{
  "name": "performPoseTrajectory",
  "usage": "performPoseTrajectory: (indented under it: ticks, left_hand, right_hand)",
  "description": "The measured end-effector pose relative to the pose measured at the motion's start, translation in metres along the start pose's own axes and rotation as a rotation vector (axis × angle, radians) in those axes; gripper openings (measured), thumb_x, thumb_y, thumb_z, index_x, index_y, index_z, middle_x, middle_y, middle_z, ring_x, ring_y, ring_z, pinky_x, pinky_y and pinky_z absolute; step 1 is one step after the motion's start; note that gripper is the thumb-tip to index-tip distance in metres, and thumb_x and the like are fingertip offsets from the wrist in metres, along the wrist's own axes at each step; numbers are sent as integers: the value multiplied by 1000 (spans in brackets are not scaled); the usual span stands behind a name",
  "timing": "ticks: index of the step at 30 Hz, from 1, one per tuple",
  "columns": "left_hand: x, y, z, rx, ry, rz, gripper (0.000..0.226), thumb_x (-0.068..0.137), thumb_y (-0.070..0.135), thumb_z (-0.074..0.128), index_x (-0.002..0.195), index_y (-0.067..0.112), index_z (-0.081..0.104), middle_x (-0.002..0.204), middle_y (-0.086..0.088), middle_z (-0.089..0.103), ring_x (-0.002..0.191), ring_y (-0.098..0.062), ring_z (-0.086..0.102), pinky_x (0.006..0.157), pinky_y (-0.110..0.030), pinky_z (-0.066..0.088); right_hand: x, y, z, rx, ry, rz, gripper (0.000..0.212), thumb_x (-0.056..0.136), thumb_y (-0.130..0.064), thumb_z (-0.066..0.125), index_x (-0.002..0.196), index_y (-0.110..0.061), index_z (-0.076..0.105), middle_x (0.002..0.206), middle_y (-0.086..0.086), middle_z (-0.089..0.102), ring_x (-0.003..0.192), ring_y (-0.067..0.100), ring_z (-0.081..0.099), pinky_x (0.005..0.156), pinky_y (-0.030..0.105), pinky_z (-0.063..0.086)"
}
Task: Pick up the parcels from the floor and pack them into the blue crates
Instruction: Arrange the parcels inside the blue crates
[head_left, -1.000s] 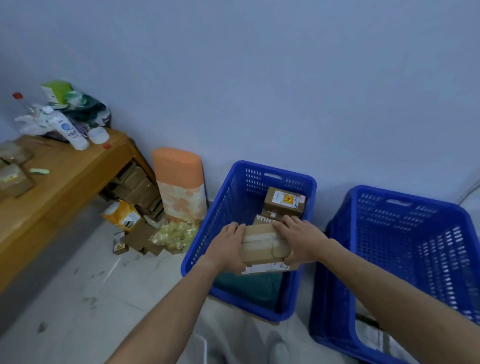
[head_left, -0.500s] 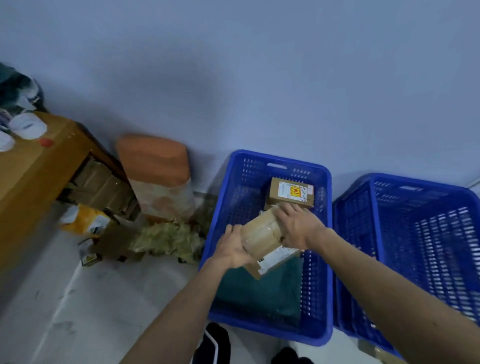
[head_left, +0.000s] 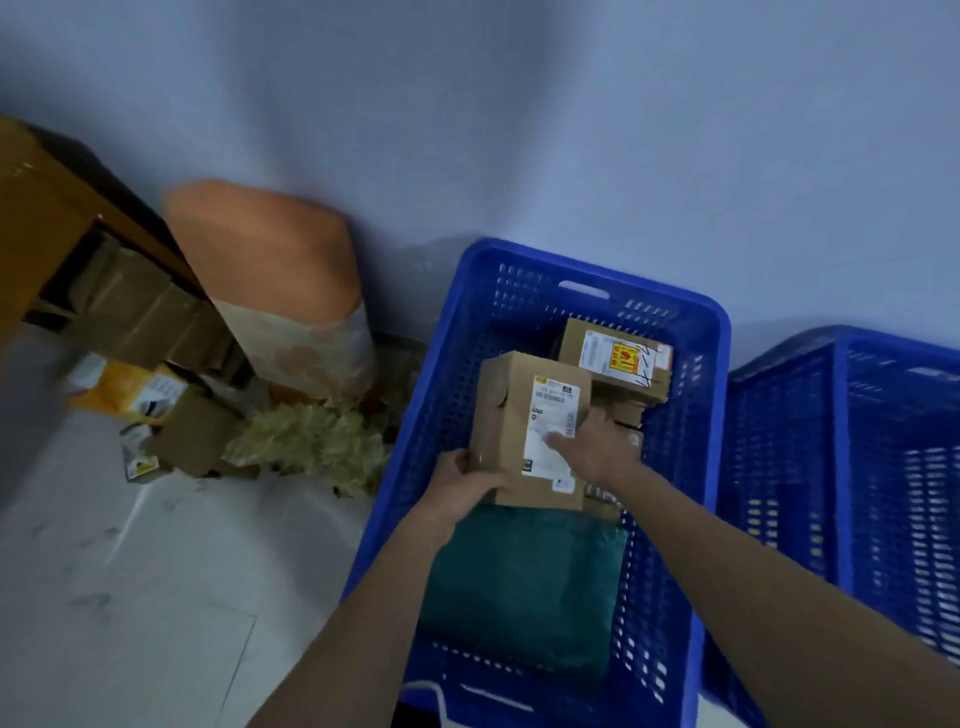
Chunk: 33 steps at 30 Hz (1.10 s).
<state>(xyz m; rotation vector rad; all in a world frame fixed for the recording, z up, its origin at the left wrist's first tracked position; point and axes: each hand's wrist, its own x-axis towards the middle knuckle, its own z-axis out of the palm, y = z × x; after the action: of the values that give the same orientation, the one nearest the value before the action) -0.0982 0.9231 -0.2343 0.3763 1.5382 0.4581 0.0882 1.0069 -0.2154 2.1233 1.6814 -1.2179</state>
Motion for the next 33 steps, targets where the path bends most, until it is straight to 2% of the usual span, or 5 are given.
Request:
performPoseTrajectory:
  ticks: [4, 11, 20, 30, 33]
  left_hand:
    - [23, 0, -3, -92, 38, 35, 99, 56, 37, 89, 140, 26, 40, 125, 7, 59, 114, -16, 60, 106, -39, 47]
    - [53, 6, 2, -41, 157, 242, 68, 91, 35, 63, 149, 34, 27, 140, 11, 42, 122, -10, 44, 97, -31, 39]
    - [120, 9, 6, 86, 314, 302, 59, 94, 39, 48, 150, 27, 31, 139, 5, 49, 120, -16, 49, 100, -37, 44]
    - [139, -8, 12, 829, 572, 324, 53, 102, 18, 43, 151, 5, 25, 143, -15, 44, 117, -29, 57, 82, -31, 48]
    - [148, -10, 10, 1075, 549, 246, 65, 100, 13, 46, 155, 1, 14, 149, -20, 35, 119, -30, 57, 92, -35, 50]
  right_hand:
    - [19, 13, 24, 222, -16, 13, 57, 86, -55, 61, 131, -21, 51, 127, -5, 64, 109, 21, 63, 91, 37, 52]
    - [54, 9, 44, 375, 59, -11, 58, 85, -44, 72, 132, -18, 50, 132, -2, 62, 116, 20, 61, 98, 45, 50]
    - [103, -3, 80, 209, 72, -104, 92, 84, -39, 73, 151, -18, 14, 147, 8, 48, 126, 30, 53, 101, 44, 46]
    - [123, -3, 128, 22, 20, -161, 98, 86, -45, 68, 155, -24, 2, 136, 17, 44, 118, 34, 50, 92, 39, 45]
    - [121, -4, 135, -64, 3, -150, 95, 89, -46, 65, 155, -21, 1, 132, 16, 44, 115, 34, 52, 86, 38, 43]
